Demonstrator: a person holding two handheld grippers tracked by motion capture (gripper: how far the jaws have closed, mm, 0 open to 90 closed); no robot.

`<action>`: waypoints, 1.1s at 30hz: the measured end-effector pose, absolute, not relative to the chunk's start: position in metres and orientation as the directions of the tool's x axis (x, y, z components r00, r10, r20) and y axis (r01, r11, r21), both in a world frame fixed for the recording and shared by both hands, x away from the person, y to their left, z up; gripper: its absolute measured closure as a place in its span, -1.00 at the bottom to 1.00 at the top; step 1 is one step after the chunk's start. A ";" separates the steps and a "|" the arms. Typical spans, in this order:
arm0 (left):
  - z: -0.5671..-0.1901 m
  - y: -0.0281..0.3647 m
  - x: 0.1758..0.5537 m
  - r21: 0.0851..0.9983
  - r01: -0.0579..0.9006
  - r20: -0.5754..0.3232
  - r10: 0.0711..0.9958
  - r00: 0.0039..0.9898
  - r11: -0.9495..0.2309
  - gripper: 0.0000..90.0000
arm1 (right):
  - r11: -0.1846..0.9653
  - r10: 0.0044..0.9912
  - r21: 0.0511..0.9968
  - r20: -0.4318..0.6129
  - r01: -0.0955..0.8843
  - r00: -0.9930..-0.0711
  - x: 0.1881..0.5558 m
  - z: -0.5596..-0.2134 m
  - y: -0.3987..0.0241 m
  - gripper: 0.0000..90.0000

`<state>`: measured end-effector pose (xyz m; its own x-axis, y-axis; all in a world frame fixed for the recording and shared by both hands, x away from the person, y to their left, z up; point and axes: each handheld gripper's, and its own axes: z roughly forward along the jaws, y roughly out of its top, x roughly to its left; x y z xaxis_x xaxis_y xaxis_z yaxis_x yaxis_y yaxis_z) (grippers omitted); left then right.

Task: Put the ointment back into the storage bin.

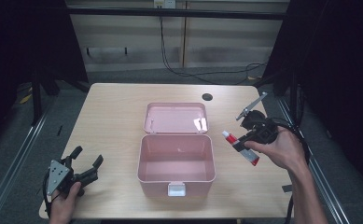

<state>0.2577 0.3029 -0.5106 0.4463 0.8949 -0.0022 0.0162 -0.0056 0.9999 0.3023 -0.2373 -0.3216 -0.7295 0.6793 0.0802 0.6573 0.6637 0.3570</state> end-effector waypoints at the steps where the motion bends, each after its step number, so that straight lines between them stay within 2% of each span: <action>1: -0.511 0.303 0.258 1.000 0.016 -0.002 0.895 0.446 -0.006 -0.65 | 0.672 0.672 0.354 0.079 0.651 -0.737 0.303 -0.320 -0.235 0.59; 19: -0.511 0.303 0.258 1.000 0.016 -0.002 0.895 0.447 -0.006 -0.65 | 0.728 0.596 0.364 0.082 0.581 -0.799 0.311 -0.301 -0.210 0.59; 33: -0.511 0.303 0.258 1.000 0.016 -0.002 0.894 0.447 -0.006 -0.65 | 0.784 0.525 0.359 0.051 0.506 -0.850 0.317 -0.293 -0.174 0.59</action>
<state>0.2577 0.3030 -0.5106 0.4472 0.8944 -0.0021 0.0159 -0.0056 0.9999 0.3171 -0.1736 -0.2933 -0.8498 0.5246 0.0515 0.5059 0.7842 0.3593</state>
